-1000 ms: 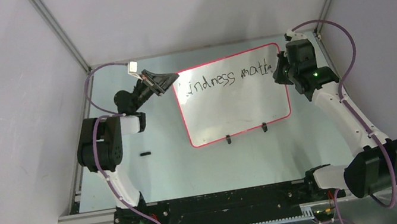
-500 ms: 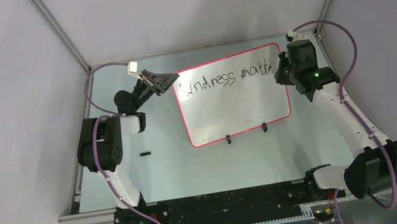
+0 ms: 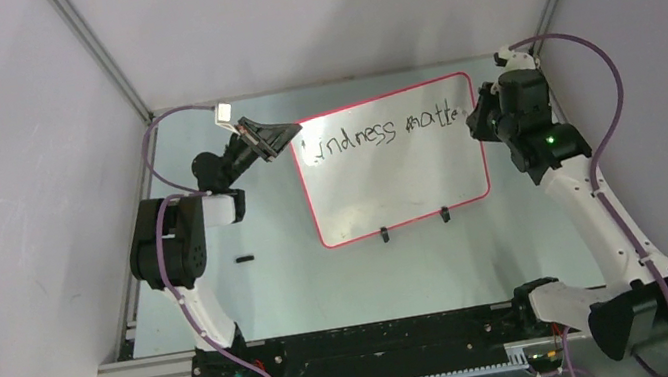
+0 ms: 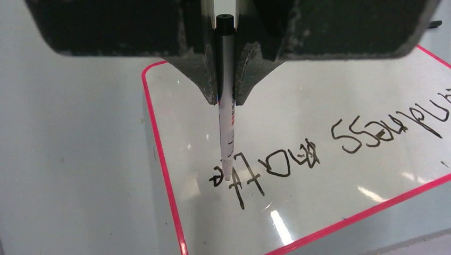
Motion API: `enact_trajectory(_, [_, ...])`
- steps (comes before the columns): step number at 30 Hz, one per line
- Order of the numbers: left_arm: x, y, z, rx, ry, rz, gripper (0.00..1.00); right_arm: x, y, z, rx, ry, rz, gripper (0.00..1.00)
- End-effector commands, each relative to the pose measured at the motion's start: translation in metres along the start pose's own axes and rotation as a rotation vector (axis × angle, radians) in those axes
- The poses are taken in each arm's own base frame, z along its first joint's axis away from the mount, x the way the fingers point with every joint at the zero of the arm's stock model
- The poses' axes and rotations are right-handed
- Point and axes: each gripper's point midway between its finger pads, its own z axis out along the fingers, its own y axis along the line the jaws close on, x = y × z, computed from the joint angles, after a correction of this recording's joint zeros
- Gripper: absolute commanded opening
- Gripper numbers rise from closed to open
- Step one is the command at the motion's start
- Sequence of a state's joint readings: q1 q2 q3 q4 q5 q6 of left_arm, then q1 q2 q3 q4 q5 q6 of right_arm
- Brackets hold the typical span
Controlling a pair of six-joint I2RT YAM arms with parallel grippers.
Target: Write a sentence on the whiteboard
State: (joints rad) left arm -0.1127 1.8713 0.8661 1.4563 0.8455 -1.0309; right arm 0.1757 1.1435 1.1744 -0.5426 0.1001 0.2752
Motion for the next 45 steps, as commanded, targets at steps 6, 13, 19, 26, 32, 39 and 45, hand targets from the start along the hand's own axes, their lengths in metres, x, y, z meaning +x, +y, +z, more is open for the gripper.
enact_trajectory(6, [-0.017, -0.01, -0.002, 0.04, -0.027, 0.111, 0.0, -0.01, -0.009, 0.01, 0.042, -0.043, -0.002, 0.0])
enact_trajectory(13, [-0.017, -0.01, -0.002, 0.042, -0.027, 0.112, 0.0, -0.01, -0.011, 0.017, 0.043, -0.038, 0.01, 0.0])
enact_trajectory(19, [-0.017, -0.01, -0.002, 0.042, -0.027, 0.112, 0.0, -0.011, -0.01, 0.022, 0.036, -0.041, 0.016, 0.0])
enact_trajectory(26, [-0.017, -0.01, -0.001, 0.041, -0.026, 0.111, 0.0, -0.01, -0.009, 0.027, 0.031, -0.027, 0.017, 0.0])
enact_trajectory(32, [-0.017, -0.01, -0.002, 0.041, -0.027, 0.111, 0.0, -0.01, -0.009, 0.029, 0.034, -0.025, 0.017, 0.0])
enact_trajectory(39, [-0.017, -0.01, -0.002, 0.041, -0.027, 0.112, 0.0, -0.011, -0.011, 0.031, 0.041, -0.026, 0.021, 0.0])
enact_trajectory(45, [-0.017, -0.01, -0.002, 0.04, -0.027, 0.113, 0.0, -0.007, -0.012, 0.034, 0.048, -0.009, 0.02, 0.0])
